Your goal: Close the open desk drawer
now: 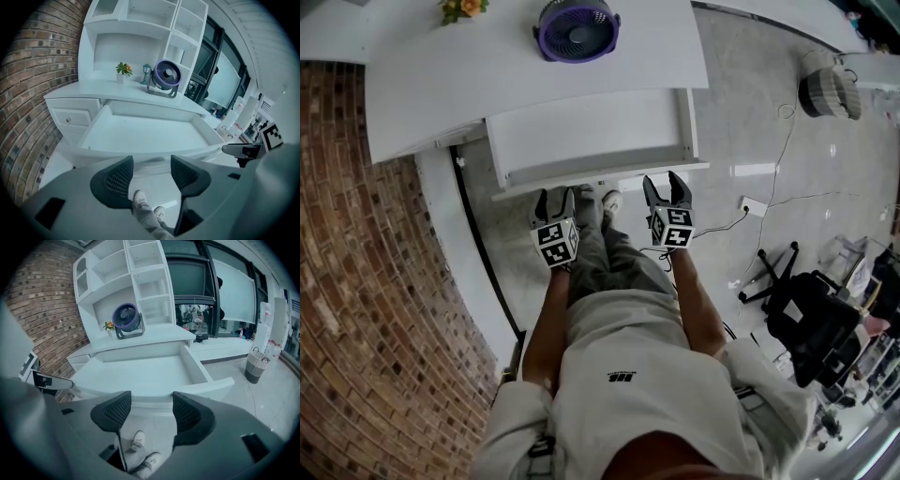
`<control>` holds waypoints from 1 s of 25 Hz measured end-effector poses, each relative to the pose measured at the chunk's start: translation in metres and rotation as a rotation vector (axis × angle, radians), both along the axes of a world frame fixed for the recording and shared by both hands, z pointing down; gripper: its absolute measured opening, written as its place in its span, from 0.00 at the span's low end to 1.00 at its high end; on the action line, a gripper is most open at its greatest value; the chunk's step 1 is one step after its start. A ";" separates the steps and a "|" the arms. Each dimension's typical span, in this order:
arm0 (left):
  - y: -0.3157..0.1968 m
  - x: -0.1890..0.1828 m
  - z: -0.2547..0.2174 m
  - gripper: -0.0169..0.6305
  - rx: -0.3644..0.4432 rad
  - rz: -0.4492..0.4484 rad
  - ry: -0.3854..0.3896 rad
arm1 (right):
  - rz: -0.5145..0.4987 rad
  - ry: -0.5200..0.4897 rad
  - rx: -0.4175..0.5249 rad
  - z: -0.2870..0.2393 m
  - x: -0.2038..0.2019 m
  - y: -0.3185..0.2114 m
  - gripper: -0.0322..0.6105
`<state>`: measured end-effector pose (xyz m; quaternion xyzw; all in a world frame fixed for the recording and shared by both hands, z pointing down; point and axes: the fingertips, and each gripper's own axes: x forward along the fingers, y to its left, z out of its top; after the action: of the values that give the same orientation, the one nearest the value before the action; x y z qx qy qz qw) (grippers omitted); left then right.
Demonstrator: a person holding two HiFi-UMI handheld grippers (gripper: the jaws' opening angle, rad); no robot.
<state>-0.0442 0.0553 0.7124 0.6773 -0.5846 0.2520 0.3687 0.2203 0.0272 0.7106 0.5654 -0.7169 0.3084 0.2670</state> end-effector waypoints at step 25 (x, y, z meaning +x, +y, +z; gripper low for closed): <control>-0.040 -0.008 -0.001 0.41 0.001 0.077 0.000 | 0.046 0.011 -0.004 -0.004 -0.010 -0.045 0.46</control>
<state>-0.0521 0.0149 0.7115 0.6995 -0.5583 0.2657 0.3583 0.2105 -0.0176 0.7067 0.5827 -0.7017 0.3130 0.2648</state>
